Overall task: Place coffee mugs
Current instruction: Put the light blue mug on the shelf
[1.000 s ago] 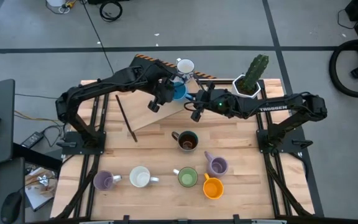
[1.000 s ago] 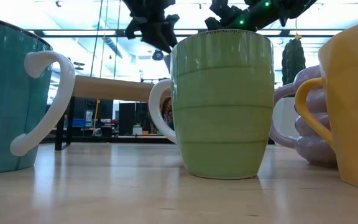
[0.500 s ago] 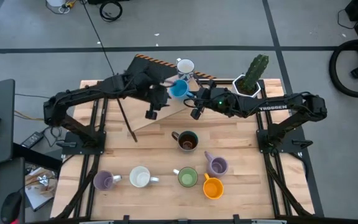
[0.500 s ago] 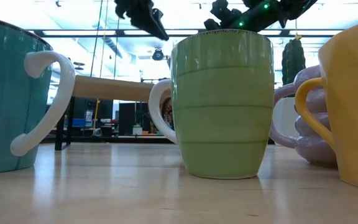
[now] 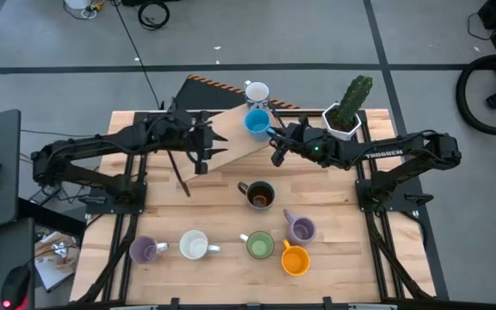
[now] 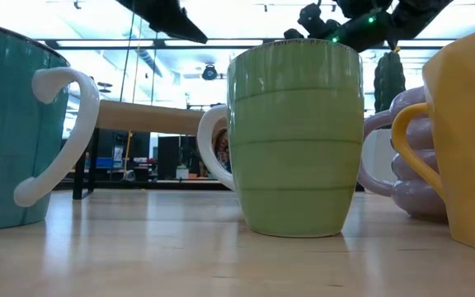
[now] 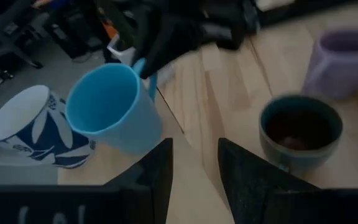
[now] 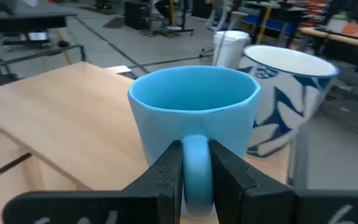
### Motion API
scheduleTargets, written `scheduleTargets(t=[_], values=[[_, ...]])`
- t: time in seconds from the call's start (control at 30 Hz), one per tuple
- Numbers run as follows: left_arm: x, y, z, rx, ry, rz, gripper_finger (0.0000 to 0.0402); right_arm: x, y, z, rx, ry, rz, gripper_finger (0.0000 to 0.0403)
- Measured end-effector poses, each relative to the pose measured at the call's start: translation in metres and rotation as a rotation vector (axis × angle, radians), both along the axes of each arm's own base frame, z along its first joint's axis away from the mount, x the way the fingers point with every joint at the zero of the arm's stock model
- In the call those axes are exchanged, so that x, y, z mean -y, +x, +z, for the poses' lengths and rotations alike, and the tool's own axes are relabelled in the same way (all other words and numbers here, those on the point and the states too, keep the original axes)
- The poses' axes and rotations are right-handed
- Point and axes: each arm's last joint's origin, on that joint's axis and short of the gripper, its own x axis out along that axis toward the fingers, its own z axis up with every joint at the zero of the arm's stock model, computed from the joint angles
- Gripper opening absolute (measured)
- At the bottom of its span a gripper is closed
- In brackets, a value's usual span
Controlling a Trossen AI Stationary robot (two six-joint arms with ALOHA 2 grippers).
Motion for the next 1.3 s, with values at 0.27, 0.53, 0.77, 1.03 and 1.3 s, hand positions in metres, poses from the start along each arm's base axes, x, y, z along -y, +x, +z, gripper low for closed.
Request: scheduleTargets(t=[0.27, 0.53, 0.77, 1.03, 1.3], values=[[0.007, -0.006, 0.003, 0.066, -0.038, 0.036, 0.0132, -0.005, 0.0, -0.001, 0.036, 0.033, -0.097, 0.0066], [0.014, -0.005, 0.003, 0.06, -0.037, 0.015, 0.0132, -0.012, 0.0, -0.001, 0.034, 0.016, -0.153, 0.0066], [0.015, -0.005, 0.002, 0.066, -0.083, 0.034, 0.0132, -0.012, 0.0, -0.002, 0.045, 0.037, -0.164, 0.0066], [0.016, -0.005, 0.001, 0.054, -0.089, 0.025, 0.0132, -0.012, -0.001, -0.004, 0.058, 0.079, -0.179, 0.007], [0.016, -0.006, -0.001, 0.029, -0.094, 0.026, 0.0132, -0.012, -0.002, -0.008, 0.044, 0.121, -0.197, 0.0093]])
